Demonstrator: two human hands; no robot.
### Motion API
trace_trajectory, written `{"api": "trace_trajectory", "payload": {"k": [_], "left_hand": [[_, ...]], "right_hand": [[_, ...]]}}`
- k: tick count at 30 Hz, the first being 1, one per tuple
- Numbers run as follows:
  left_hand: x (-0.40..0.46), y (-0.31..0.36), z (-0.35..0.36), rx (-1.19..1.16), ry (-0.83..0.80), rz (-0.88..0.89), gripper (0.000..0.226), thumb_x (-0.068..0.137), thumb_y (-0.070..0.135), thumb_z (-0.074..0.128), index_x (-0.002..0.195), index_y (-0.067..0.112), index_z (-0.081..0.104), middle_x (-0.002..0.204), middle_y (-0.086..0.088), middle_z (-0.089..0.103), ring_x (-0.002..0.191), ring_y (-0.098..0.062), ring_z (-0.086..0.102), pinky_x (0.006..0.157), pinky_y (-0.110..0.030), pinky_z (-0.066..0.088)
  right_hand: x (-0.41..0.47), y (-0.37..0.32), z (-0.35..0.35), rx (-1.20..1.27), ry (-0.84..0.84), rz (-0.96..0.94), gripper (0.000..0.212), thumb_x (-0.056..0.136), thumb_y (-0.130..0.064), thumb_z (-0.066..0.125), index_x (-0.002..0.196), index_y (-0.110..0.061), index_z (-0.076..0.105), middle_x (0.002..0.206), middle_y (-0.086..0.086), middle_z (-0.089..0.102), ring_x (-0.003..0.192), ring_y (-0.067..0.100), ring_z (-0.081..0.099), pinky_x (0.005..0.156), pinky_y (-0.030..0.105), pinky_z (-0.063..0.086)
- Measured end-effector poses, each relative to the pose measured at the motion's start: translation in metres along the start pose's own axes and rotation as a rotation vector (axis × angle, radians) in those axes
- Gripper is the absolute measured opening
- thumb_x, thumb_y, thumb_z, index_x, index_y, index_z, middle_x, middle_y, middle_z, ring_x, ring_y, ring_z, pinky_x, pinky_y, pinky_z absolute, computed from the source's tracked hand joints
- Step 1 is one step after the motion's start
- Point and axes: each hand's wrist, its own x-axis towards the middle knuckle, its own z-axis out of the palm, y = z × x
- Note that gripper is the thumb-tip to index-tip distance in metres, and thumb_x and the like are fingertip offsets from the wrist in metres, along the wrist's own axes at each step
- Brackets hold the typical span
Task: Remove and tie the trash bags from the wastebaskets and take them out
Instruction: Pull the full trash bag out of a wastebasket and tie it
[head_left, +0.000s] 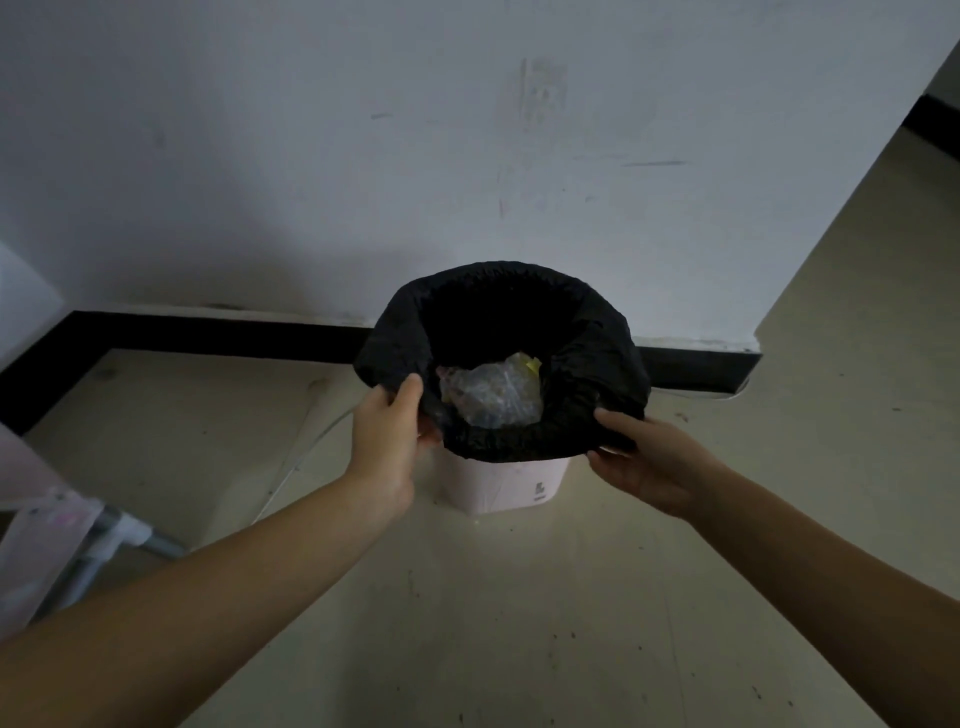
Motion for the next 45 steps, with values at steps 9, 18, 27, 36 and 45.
{"api": "trace_trajectory", "payload": {"k": [9,18,27,36,45], "left_hand": [[-0.001,0.008,-0.013,-0.248,-0.032,-0.341,0.026,0.102,0.014,0.033,0.089,0.008,0.055,0.054,-0.007,0.069,0.041,-0.014,0.066,0.037,-0.024,0.051],[0.029,0.031,0.000,0.211,0.048,0.183,0.028,0.094,0.005,0.036,0.105,0.012,0.061,0.098,-0.012,0.064,0.076,-0.022,0.068,0.066,-0.032,0.060],[-0.001,0.020,0.037,0.262,-0.527,0.051,0.036,0.092,-0.001,0.035,0.096,0.008,0.069,0.096,-0.008,0.070,0.101,-0.021,0.065,0.092,-0.031,0.050],[0.034,0.029,0.018,-0.221,-0.173,-0.245,0.016,0.092,0.022,0.050,0.103,0.015,0.060,0.096,-0.004,0.062,0.091,-0.017,0.058,0.087,-0.031,0.044],[0.068,0.048,0.039,-0.268,-0.036,-0.041,0.031,0.089,-0.007,0.038,0.099,0.015,0.058,0.091,-0.007,0.063,0.079,-0.021,0.062,0.057,-0.028,0.055]], "right_hand": [[-0.011,-0.022,-0.006,-0.122,-0.014,0.010,0.023,0.093,-0.003,0.045,0.071,-0.011,0.043,0.047,0.000,0.043,0.031,0.005,0.040,0.030,0.013,0.033],[0.009,-0.055,0.024,-0.422,0.260,-0.538,0.014,0.090,-0.004,0.044,0.101,-0.009,0.051,0.093,0.010,0.057,0.103,0.034,0.060,0.086,0.043,0.055],[-0.008,-0.025,0.072,-1.202,-0.293,-0.486,0.088,0.083,-0.028,0.067,0.149,-0.026,0.008,0.126,-0.012,0.039,0.113,0.007,0.047,0.089,0.015,0.038],[0.009,-0.025,0.061,-1.150,0.011,-0.792,0.031,0.090,-0.001,0.044,0.109,-0.013,0.064,0.094,-0.006,0.060,0.089,0.010,0.049,0.072,0.015,0.035],[0.012,-0.038,0.043,-1.126,-0.003,-0.683,0.031,0.088,0.000,0.041,0.100,-0.015,0.066,0.093,0.000,0.065,0.098,0.020,0.057,0.089,0.033,0.048]]}}
